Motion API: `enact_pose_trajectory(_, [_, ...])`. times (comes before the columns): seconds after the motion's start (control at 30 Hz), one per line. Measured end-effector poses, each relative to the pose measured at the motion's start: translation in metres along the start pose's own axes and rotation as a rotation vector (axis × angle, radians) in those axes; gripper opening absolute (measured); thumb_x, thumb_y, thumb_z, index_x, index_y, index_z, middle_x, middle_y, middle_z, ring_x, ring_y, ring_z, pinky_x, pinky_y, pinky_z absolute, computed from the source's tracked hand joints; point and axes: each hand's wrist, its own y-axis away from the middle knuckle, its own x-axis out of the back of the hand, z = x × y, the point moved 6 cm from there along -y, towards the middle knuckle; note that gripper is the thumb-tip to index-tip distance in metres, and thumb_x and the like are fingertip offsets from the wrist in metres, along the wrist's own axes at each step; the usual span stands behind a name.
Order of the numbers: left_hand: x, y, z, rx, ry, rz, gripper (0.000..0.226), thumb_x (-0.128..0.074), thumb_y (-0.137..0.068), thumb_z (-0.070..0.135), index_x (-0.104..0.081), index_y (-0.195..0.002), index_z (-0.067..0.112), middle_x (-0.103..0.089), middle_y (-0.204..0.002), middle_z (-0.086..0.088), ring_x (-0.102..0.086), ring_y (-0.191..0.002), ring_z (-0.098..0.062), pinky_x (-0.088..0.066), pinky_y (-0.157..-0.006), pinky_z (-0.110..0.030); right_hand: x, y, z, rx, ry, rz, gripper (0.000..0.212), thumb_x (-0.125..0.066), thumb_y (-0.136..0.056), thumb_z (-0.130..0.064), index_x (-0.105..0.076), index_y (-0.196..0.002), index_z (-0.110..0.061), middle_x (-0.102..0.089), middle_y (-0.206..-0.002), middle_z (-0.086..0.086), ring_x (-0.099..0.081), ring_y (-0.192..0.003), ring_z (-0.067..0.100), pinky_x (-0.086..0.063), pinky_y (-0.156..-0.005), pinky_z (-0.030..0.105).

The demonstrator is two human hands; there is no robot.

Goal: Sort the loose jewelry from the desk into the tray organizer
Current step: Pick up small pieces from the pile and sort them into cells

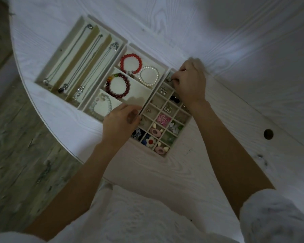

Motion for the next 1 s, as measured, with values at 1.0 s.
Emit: enact_pose_trajectory(1.0, [-0.002, 0.005, 0.007, -0.047, -0.01, -0.019, 0.035, -0.071, -0.077, 0.002, -0.069, -0.112, 0.01, -0.066, -0.095, -0.008, -0.054, -0.07, -0.011, -0.046, -0.067, -0.023, 0.004, 0.045, 0.016, -0.266, -0.208, -0.04, 0.032, -0.048, -0.089, -0.011, -0.06, -0.119, -0.012, -0.059, -0.121, 0.006, -0.052, -0.109, 0.023, -0.034, -0.097, 0.035])
